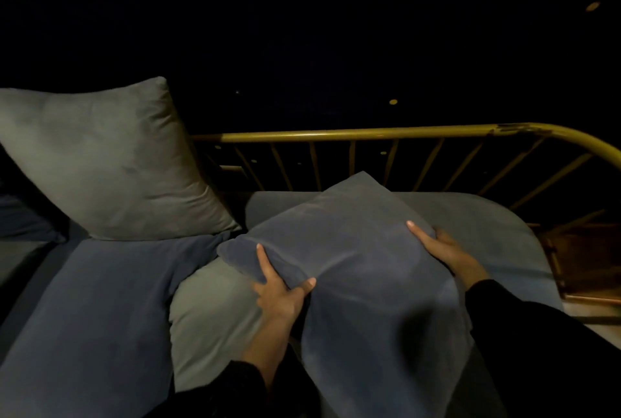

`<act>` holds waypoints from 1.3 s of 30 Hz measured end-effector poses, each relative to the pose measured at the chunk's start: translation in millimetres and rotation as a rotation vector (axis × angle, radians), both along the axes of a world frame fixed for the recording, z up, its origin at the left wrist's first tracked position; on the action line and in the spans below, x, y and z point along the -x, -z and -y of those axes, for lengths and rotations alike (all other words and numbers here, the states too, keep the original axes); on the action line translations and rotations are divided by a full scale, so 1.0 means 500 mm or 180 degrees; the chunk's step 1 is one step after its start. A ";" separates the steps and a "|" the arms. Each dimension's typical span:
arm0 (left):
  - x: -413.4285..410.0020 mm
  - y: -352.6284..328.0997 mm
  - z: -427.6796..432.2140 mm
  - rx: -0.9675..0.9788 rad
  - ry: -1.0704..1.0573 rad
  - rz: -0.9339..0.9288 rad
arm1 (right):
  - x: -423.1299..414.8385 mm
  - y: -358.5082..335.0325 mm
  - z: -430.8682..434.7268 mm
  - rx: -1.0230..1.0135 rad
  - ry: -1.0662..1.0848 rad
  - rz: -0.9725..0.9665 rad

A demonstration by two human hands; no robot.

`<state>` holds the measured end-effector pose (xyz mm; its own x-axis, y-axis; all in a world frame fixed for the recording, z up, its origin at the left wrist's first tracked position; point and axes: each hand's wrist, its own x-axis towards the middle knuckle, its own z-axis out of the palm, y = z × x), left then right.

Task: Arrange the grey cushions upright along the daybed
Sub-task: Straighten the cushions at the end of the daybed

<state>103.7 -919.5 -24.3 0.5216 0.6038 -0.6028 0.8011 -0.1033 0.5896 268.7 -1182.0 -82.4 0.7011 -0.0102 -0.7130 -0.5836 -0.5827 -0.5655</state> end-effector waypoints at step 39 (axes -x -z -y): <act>0.484 -0.227 -0.416 0.0066 -0.2525 0.2596 | 0.440 -0.467 -0.539 0.0216 -0.0303 0.3668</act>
<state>-138.3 -711.7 89.1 0.2380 0.9322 -0.2727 0.0129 0.2777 0.9606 48.9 -912.3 151.1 0.9349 0.0638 0.3491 0.3053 -0.6462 -0.6995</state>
